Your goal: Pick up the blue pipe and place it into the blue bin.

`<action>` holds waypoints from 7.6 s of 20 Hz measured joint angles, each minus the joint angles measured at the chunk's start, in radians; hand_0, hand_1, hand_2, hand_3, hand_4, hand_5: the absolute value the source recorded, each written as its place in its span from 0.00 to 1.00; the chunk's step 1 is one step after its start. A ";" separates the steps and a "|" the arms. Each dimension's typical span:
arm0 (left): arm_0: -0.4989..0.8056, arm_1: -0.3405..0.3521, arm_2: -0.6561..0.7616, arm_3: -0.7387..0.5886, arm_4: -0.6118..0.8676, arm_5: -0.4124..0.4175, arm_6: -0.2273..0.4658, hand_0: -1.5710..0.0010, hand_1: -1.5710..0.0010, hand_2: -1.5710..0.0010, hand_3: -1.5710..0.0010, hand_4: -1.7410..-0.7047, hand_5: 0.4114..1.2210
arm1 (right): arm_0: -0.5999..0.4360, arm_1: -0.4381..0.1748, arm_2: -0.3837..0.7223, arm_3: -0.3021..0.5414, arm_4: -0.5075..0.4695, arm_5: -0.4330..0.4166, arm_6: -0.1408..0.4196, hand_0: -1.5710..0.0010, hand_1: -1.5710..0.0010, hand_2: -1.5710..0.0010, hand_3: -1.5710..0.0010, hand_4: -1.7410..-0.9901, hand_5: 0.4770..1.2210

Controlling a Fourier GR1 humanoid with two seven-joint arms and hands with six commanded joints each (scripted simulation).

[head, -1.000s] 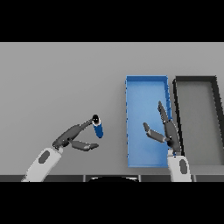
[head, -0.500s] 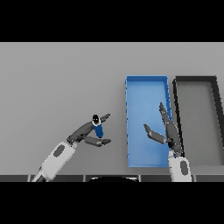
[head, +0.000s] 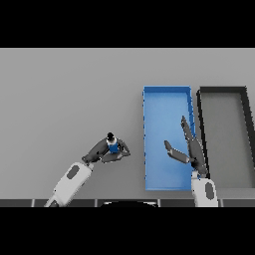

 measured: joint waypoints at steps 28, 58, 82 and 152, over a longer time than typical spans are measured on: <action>-0.088 0.017 -0.064 -0.270 0.056 0.014 0.124 0.00 0.00 0.00 0.08 0.01 1.00 | 0.034 0.019 0.005 0.007 0.006 -0.008 -0.002 1.00 1.00 1.00 1.00 0.73 0.19; -0.144 0.019 -0.073 -0.219 0.102 -0.019 0.108 0.00 0.00 0.00 0.04 0.01 1.00 | -0.589 -0.079 0.261 -0.108 -0.419 0.454 0.457 1.00 1.00 0.99 1.00 0.69 0.05; -0.171 0.085 -0.117 -0.223 0.063 0.009 0.014 0.22 0.36 0.35 0.73 0.29 1.00 | -0.627 0.090 0.269 -0.022 -0.382 0.569 0.454 0.02 0.02 0.02 0.02 0.35 0.95; -0.106 0.169 -0.128 -0.289 0.011 0.026 0.245 1.00 1.00 1.00 1.00 0.88 0.08 | -0.723 -0.538 0.527 0.531 -1.063 -0.234 0.702 0.76 0.77 0.78 0.87 0.67 0.82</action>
